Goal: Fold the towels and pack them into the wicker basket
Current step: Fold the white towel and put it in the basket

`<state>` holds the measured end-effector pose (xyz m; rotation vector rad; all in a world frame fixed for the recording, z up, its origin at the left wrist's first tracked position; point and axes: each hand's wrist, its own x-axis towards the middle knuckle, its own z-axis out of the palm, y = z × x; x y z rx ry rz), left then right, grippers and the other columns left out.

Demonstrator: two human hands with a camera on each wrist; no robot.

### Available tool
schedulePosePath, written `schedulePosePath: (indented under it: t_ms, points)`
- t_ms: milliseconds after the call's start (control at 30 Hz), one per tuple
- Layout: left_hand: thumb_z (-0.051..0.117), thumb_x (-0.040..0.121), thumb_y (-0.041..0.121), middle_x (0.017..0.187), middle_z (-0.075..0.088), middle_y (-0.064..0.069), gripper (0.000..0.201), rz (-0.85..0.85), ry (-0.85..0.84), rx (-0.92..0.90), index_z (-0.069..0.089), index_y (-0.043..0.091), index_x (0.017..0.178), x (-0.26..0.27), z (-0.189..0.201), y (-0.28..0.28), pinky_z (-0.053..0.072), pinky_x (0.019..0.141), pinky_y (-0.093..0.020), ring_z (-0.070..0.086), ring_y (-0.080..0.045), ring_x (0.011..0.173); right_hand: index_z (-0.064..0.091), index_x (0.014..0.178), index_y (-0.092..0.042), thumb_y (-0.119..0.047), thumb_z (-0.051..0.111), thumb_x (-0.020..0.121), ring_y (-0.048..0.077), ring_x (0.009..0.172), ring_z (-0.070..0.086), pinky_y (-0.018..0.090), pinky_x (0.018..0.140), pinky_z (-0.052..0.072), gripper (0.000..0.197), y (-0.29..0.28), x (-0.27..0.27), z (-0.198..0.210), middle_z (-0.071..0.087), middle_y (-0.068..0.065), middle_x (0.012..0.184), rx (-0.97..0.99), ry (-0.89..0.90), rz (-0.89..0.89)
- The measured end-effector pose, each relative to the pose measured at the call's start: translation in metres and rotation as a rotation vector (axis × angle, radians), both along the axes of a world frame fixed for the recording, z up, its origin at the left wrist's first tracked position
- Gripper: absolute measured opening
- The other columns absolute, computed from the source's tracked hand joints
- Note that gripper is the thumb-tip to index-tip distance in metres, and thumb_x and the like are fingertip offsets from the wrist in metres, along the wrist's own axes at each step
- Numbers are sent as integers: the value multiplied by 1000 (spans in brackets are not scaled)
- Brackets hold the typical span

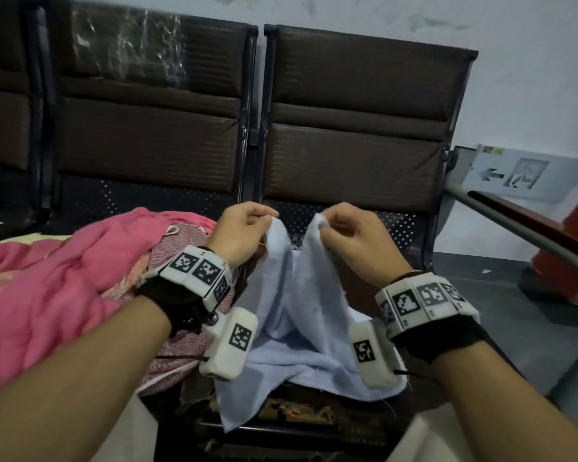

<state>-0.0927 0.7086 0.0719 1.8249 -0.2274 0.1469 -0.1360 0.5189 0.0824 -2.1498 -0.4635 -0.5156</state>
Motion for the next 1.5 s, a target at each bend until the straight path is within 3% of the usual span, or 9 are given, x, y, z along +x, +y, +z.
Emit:
schedulePosePath:
  t_ms: [133,300,733,967,1033,1200,1300,1400,1500]
  points:
    - [56,92,8,74,65,-2,13,-117,50,-63,67,9,97,-13,1,-6,54,55,-22,63,-5,58,71,75,-22,-22,67,87,4,67,62,25,64,51,12,-1,-1,-6,70,-9,70,50,156,52]
    - [58,90,4,59,66,5,12,-237,73,-96,67,11,88,-24,2,-12,49,47,-18,63,-4,52,69,72,-23,-25,77,77,9,69,65,26,67,53,10,-4,3,-14,71,-2,72,88,155,-62]
    - [57,92,15,97,68,-24,19,-356,103,-91,65,3,104,-41,6,-11,57,74,-34,67,-26,82,64,69,-23,-32,84,67,-1,62,59,16,61,45,22,4,-4,-15,66,-8,67,112,163,-109]
    - [61,89,13,90,74,-8,11,-289,-23,-8,70,14,96,-41,-2,-6,57,71,-28,70,-19,83,62,83,-17,-33,81,71,10,69,62,31,71,54,27,6,-11,-13,68,3,73,181,261,-26]
    - [57,91,10,88,73,-6,15,-221,-53,-8,69,19,91,-38,-2,-2,55,68,-26,68,-17,80,63,84,-18,-36,74,78,11,69,62,31,69,53,23,2,-16,-12,69,5,76,44,293,0]
    - [42,92,6,89,62,1,27,-12,-40,-76,62,23,84,-30,-5,6,45,74,-29,55,-12,82,49,73,-16,-36,53,94,23,77,58,34,70,43,29,-13,-23,-11,58,2,75,-719,345,-75]
    - [34,92,4,78,53,4,29,45,-39,-51,54,23,81,-36,-12,-1,37,60,-22,46,-8,67,55,91,-18,-25,63,88,22,84,59,29,69,41,11,-16,-26,-4,61,0,83,-550,231,-184]
    - [32,94,6,63,44,6,30,71,-68,-28,52,24,81,-39,-12,-3,34,50,-19,37,-7,54,58,110,-25,-25,72,80,17,88,60,32,79,50,34,-11,-31,-1,65,-2,93,-457,186,-216]
    - [31,95,7,61,41,8,29,67,-93,6,52,22,82,-38,-9,-3,31,50,-20,36,-4,51,72,92,-25,-24,72,76,16,83,61,34,78,52,15,-3,-34,-3,67,-2,87,-567,178,-190]
